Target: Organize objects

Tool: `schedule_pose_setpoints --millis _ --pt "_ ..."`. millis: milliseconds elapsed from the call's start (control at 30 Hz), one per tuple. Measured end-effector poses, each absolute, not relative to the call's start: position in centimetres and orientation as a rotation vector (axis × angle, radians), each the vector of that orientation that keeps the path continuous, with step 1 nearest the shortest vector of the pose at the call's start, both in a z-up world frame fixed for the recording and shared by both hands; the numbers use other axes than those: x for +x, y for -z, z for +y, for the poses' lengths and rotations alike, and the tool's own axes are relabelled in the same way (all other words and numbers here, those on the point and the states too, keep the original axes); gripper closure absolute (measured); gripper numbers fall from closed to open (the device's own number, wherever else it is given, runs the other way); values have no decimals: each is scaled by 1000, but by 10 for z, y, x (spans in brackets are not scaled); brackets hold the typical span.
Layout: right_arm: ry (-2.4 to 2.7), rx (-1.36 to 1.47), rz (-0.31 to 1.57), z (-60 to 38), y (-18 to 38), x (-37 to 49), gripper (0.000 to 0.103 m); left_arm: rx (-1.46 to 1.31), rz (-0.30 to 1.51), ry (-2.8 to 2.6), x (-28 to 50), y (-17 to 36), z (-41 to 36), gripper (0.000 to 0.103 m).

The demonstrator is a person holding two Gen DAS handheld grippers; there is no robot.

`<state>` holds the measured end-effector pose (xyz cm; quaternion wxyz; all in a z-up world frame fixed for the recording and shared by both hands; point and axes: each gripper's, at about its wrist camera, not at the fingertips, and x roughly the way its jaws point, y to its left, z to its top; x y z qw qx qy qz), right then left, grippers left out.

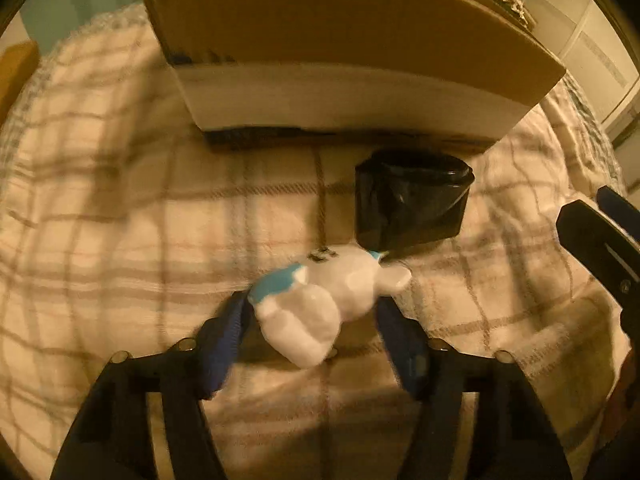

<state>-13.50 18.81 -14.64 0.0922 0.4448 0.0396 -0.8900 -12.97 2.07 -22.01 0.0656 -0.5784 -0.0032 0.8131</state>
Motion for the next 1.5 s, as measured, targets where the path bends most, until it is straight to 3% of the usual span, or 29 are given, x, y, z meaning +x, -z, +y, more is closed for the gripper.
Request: schedule_pose_setpoints --millis 367,400,467,667,767,833,867,900,967,1067,1167,1267,1500 --pt "2611 1316 144 175 140 -139 0 -1455 -242 -2736 -103 157 -24 44" --pt "2598 1320 139 171 141 -141 0 -1444 -238 -2753 -105 154 -28 50" --pt "2572 1339 132 164 143 -146 0 -1440 -209 -2791 -109 152 -34 81" --pt "2469 1444 154 135 171 -170 0 -1574 -300 -2690 -126 186 -48 80" --pt "2422 1500 164 126 187 -182 0 -1609 -296 -2665 -129 192 -46 79" --pt "2405 1507 149 122 192 -188 0 -1627 -315 -2660 -130 194 -49 66" --pt "2397 1510 145 119 194 -192 0 -1641 -325 -2665 -129 196 -51 52" --pt "2387 1515 140 116 197 -196 0 -1656 -331 -2681 -129 197 -54 50" --pt "2377 1532 130 112 204 -203 4 -1659 -366 -2667 -129 197 -58 46" --pt "2334 1582 109 111 218 -207 29 -1666 -347 -2669 -128 198 -57 39" --pt "2340 1564 76 118 216 -202 30 -1649 -291 -2664 -128 194 -50 32" --pt "2414 1498 114 126 201 -189 30 -1605 -232 -2664 -125 188 -41 18" --pt "2488 1454 58 154 188 -182 30 -1656 -164 -2616 -151 199 -25 17"
